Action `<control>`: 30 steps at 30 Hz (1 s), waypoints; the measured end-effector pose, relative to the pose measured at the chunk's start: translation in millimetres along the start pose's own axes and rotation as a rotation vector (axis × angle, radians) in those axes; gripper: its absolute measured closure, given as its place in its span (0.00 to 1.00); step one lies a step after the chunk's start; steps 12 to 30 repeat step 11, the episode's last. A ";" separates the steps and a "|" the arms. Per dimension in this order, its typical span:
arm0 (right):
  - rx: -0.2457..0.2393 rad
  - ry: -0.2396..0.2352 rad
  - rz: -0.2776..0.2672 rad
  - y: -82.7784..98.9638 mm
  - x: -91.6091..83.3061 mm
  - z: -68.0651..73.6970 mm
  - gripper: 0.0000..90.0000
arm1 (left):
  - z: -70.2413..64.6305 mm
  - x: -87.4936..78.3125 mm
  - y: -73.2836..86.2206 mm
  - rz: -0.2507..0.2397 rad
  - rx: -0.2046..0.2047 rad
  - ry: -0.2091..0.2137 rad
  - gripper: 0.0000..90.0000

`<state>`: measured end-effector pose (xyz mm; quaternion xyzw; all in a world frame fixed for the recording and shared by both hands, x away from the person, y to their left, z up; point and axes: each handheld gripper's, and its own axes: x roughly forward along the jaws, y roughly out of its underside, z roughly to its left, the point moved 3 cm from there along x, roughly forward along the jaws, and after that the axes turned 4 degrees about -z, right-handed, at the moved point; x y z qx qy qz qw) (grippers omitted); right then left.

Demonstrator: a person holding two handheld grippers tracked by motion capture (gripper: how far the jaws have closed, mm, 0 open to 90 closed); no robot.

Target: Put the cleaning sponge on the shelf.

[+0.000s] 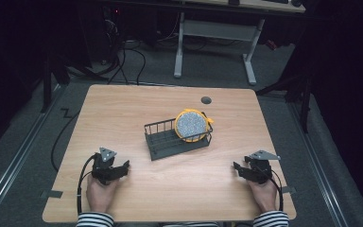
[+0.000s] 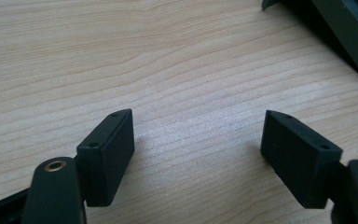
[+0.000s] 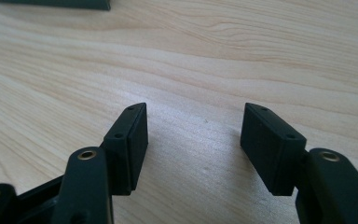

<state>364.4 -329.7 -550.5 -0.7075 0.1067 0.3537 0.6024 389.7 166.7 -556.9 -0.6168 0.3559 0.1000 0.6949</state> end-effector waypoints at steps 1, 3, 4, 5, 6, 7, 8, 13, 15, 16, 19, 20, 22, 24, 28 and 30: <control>0.009 0.000 0.001 -0.1 0.1 1.0 0.45 | 0.0 0.0 0.0 0.000 0.001 0.000 0.29; 0.010 0.004 0.002 0.0 0.2 1.2 0.44 | 0.0 -0.1 0.0 0.000 0.000 0.000 0.29; 0.011 0.005 0.002 0.0 0.2 1.2 0.44 | 0.0 -0.1 0.1 0.000 0.001 0.000 0.29; 0.011 0.005 0.002 0.0 0.2 1.2 0.44 | 0.0 -0.1 0.1 0.000 0.001 0.000 0.29; 0.012 0.006 0.002 0.0 0.2 1.2 0.44 | 0.0 -0.1 0.1 0.000 0.000 0.000 0.29; 0.012 0.006 0.002 0.0 0.2 1.2 0.44 | 0.0 -0.1 0.1 0.000 0.000 0.000 0.29; 0.012 0.005 0.002 0.0 0.2 1.1 0.44 | 0.0 -0.1 0.0 0.000 0.000 0.001 0.29; 0.012 0.005 0.002 0.0 0.2 1.1 0.44 | 0.0 -0.1 0.0 0.000 -0.001 0.001 0.29; 0.012 0.005 0.002 0.0 0.2 1.1 0.44 | 0.0 -0.1 0.0 0.000 -0.001 0.001 0.29; 0.012 0.005 0.002 0.0 0.2 1.1 0.44 | 0.0 -0.1 0.0 0.000 -0.001 0.001 0.29; 0.012 0.005 0.002 0.0 0.2 1.1 0.44 | 0.0 -0.1 0.0 0.000 -0.001 0.001 0.29; 0.012 0.005 0.002 0.0 0.2 1.1 0.44 | 0.0 -0.1 0.0 0.000 -0.001 0.001 0.29; 0.012 0.005 0.002 0.0 0.2 1.1 0.44 | 0.0 -0.1 0.0 0.000 -0.001 0.001 0.29; 0.012 0.005 0.002 0.0 0.2 1.1 0.44 | 0.0 -0.1 0.0 0.000 -0.001 0.001 0.29; 0.012 0.005 0.002 0.0 0.2 1.1 0.44 | 0.0 -0.1 0.0 0.000 -0.001 0.001 0.29; 0.012 0.005 0.002 0.0 0.2 1.1 0.44 | 0.0 -0.1 0.0 0.000 -0.001 0.001 0.29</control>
